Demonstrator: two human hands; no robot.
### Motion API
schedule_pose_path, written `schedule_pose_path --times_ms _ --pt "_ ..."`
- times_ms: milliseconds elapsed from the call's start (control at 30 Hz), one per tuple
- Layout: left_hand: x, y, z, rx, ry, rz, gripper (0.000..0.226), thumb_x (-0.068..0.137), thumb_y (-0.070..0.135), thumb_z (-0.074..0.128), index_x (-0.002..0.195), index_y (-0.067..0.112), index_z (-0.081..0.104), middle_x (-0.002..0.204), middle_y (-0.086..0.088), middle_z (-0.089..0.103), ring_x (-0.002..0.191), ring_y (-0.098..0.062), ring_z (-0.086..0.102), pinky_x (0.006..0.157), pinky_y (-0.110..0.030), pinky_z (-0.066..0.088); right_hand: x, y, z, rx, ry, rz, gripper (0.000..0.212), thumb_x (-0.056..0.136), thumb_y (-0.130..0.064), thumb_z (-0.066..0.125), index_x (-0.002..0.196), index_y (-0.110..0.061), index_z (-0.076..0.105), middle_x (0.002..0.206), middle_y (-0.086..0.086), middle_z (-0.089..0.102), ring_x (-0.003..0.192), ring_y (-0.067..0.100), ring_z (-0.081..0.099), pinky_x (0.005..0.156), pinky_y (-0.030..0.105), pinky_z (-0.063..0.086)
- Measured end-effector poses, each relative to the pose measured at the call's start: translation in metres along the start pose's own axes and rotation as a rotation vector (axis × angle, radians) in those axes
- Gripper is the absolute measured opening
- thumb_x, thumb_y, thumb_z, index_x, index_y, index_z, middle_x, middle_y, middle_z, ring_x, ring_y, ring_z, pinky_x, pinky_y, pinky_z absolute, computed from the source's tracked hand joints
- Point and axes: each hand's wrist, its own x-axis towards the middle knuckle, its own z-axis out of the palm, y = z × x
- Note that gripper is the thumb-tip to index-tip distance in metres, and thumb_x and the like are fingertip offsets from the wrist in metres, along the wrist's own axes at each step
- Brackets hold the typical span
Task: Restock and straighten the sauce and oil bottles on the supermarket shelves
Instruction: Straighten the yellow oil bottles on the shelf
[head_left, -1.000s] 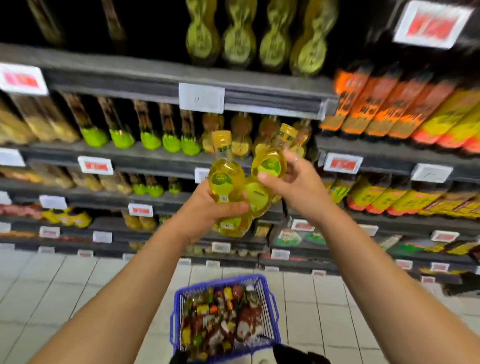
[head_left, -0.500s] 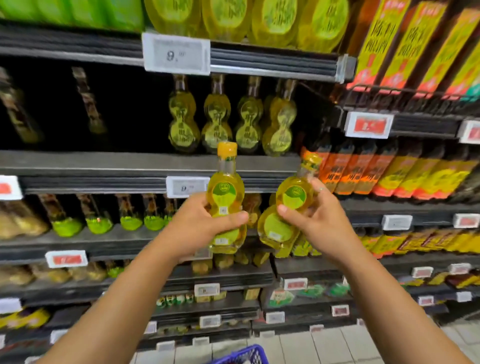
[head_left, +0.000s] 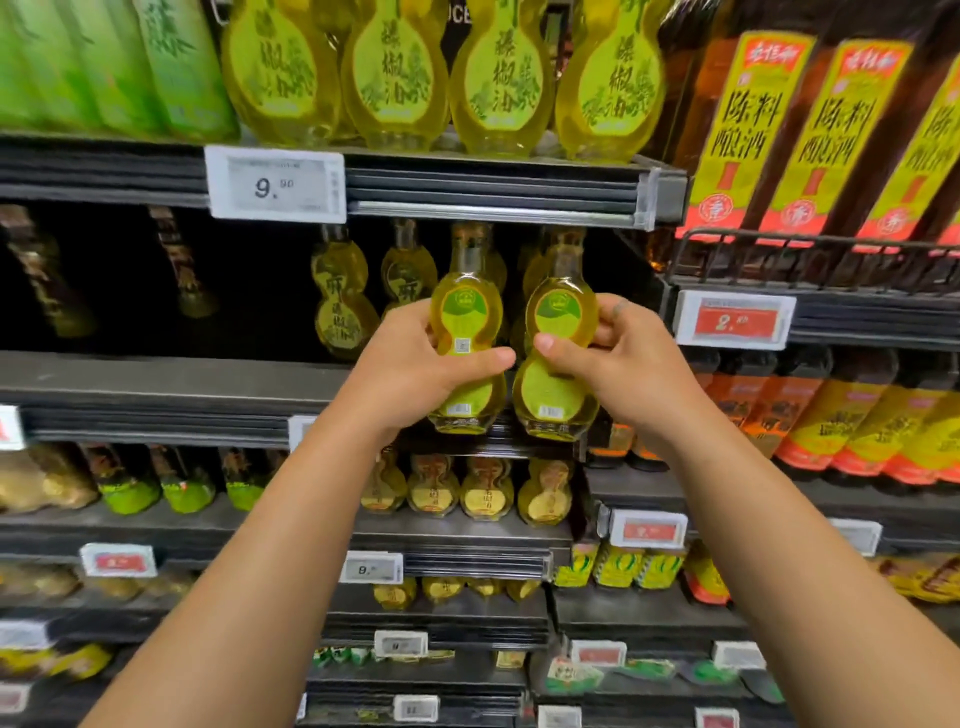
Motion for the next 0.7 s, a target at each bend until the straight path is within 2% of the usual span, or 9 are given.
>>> schedule_pose_path --times_ms 100,233,300,400,467,600,700 --pt "0.009 0.003 0.007 0.065 0.009 -0.036 0.051 0.061 0.057 0.087 0.098 0.025 0.071 0.09 0.007 0.077 0.087 -0.01 0.074 0.085 -0.045 0.061 0.013 0.006 -0.002 0.012 -0.001 -0.02 0.029 0.089 -0.014 0.078 0.113 -0.014 0.063 0.101 0.001 0.079 0.094 0.015 0.076 0.081 0.035 0.062" --pt "0.015 -0.002 0.011 0.118 0.006 -0.03 0.032 0.072 0.046 0.086 0.087 0.02 0.073 0.081 0.004 0.076 0.079 -0.014 0.074 0.083 -0.051 0.06 0.02 0.02 -0.002 -0.009 -0.024 -0.039 0.028 0.089 -0.013 0.078 0.109 -0.026 0.061 0.102 -0.003 0.078 0.096 0.014 0.075 0.084 0.036 0.062" --pt "0.017 -0.008 0.009 0.124 0.03 -0.041 0.029 0.075 0.044 0.086 0.083 0.019 0.073 0.077 0.005 0.076 0.076 -0.013 0.073 0.082 -0.048 0.061 0.022 0.026 -0.003 -0.041 -0.008 -0.048 0.031 0.089 -0.015 0.078 0.109 -0.03 0.061 0.103 -0.003 0.077 0.096 0.012 0.074 0.085 0.037 0.062" --pt "0.02 -0.018 0.008 0.103 0.058 -0.055 0.034 0.074 0.046 0.085 0.087 0.017 0.073 0.082 0.003 0.077 0.081 -0.013 0.074 0.083 -0.044 0.06 0.024 0.032 -0.005 -0.068 0.037 -0.058 0.033 0.088 -0.022 0.079 0.114 -0.031 0.061 0.108 -0.002 0.076 0.098 0.012 0.074 0.087 0.039 0.062" --pt "0.02 -0.025 0.009 0.112 0.084 -0.041 0.037 0.074 0.047 0.086 0.091 0.017 0.071 0.084 0.003 0.076 0.08 -0.008 0.071 0.077 -0.034 0.057 0.024 0.035 -0.007 -0.09 0.055 -0.085 0.035 0.087 -0.024 0.08 0.115 -0.033 0.061 0.108 -0.005 0.076 0.099 0.011 0.073 0.086 0.035 0.061" --pt "0.016 -0.034 0.015 0.185 0.197 -0.06 0.045 0.07 0.055 0.085 0.093 0.028 0.059 0.087 0.011 0.067 0.078 0.01 0.061 0.064 -0.019 0.043 0.021 0.041 -0.004 -0.077 0.068 -0.09 0.034 0.087 -0.023 0.08 0.114 -0.033 0.062 0.108 -0.011 0.075 0.101 0.009 0.072 0.087 0.032 0.061" --pt "0.013 -0.033 0.016 0.25 0.276 -0.034 0.06 0.059 0.067 0.084 0.089 0.034 0.046 0.092 0.01 0.06 0.081 0.004 0.058 0.062 -0.02 0.042 0.018 0.045 -0.002 -0.174 0.093 -0.066 0.034 0.088 -0.031 0.079 0.118 -0.03 0.061 0.107 -0.013 0.074 0.101 0.001 0.069 0.091 0.03 0.059"
